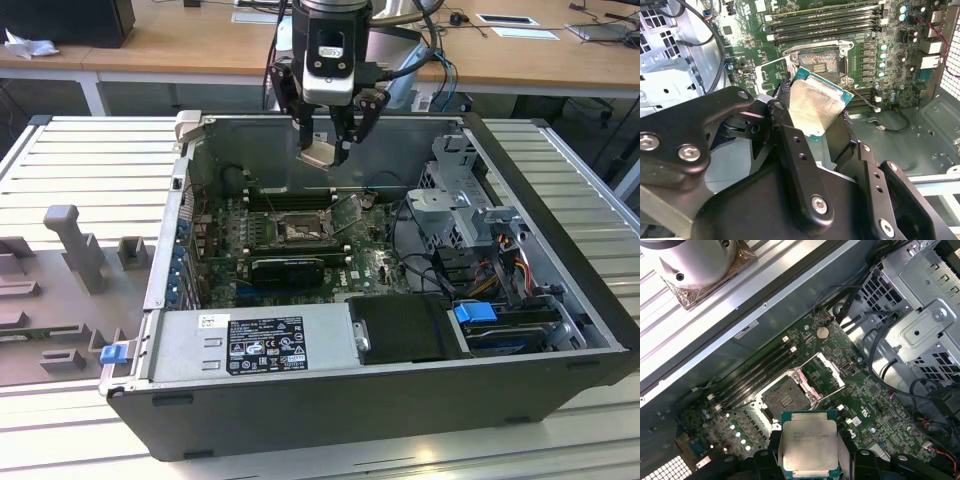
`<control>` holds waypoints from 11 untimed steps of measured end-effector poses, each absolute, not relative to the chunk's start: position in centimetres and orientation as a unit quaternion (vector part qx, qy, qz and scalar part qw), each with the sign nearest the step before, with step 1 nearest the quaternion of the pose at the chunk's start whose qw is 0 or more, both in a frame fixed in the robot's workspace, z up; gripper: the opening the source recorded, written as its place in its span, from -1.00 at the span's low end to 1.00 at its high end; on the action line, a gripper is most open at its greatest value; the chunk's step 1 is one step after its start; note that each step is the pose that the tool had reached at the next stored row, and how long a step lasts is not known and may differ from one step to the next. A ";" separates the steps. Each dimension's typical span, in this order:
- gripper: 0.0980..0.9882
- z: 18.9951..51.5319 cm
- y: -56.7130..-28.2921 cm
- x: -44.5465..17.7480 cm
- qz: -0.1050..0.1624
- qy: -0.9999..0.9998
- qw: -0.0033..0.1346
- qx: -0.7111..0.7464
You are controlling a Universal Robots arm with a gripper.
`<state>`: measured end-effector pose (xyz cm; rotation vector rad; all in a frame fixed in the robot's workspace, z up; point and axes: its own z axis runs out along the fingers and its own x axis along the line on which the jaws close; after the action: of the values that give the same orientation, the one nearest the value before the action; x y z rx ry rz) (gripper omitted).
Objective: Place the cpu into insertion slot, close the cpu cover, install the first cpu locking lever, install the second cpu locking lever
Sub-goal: 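Place the cpu into insertion slot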
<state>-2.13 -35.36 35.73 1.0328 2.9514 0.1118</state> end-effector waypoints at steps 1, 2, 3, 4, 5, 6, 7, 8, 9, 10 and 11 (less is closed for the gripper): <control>-0.03 35.7 -35.4 -2.1 0.036 0.943 0.006 0.332; -0.03 35.7 -35.4 -2.1 0.036 0.942 0.007 0.335; -0.03 35.7 -35.4 -2.1 0.035 0.941 0.007 0.338; -0.03 35.7 -35.4 -2.1 0.035 0.940 0.007 0.340; -0.03 35.7 -35.4 -2.1 0.035 0.939 0.007 0.341; -0.03 35.7 -35.4 -2.1 0.035 0.938 0.007 0.344; -0.03 35.7 -35.4 -2.1 0.035 0.937 0.007 0.346; -0.03 35.7 -35.4 -2.1 0.035 0.937 0.007 0.348; -0.03 35.7 -35.4 -2.1 0.035 0.936 0.007 0.350; -0.03 35.7 -35.4 -2.1 0.035 0.935 0.007 0.353; -0.03 35.7 -35.4 -2.1 0.035 0.934 0.008 0.356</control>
<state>-2.13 -35.36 35.69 1.1123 2.9199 0.1091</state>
